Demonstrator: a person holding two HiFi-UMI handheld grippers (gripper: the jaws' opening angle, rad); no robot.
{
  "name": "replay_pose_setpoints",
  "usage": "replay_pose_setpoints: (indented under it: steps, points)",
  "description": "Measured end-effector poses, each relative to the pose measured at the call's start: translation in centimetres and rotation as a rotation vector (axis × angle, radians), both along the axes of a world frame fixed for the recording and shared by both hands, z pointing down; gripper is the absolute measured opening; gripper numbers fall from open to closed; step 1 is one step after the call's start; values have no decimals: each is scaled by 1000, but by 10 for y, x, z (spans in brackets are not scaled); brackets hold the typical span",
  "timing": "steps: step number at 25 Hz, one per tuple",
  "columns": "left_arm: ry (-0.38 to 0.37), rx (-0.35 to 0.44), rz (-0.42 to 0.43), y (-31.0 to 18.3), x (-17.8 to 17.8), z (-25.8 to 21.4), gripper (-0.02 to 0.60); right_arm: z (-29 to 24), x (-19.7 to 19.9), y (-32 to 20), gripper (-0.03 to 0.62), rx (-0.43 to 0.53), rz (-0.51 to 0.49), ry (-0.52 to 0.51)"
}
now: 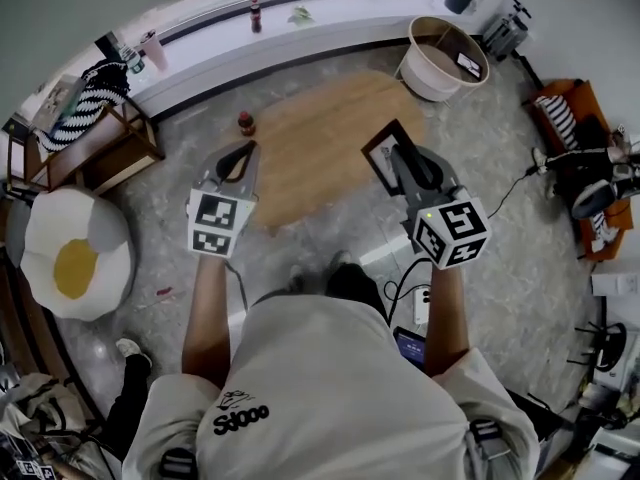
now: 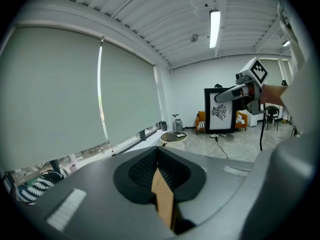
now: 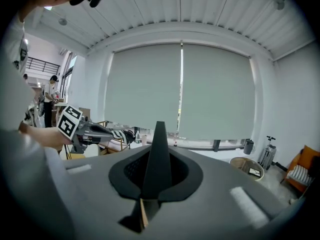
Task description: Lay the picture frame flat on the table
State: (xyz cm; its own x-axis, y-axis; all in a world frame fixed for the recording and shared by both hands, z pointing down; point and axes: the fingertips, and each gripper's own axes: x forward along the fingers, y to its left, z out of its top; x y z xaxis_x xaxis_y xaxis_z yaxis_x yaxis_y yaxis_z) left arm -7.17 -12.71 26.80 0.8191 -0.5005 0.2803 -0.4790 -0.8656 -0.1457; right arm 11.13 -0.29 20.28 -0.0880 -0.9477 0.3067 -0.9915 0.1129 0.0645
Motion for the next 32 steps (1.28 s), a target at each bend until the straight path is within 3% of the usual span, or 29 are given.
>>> replay_pose_setpoints:
  steps: [9, 15, 24, 32]
  points:
    - [-27, -50, -67, 0, 17, 20, 9, 12, 15, -32, 18, -20, -120, -27]
    - [-32, -69, -124, -34, 38, 30, 9, 18, 34, -85, 18, -15, -204, -29]
    - [-63, -143, -195, -67, 69, 65, 9, 67, 63, -132, 18, -108, -284, -78]
    - [-61, -189, -224, -88, 76, 101, 9, 116, 63, -163, 19, -180, -314, -140]
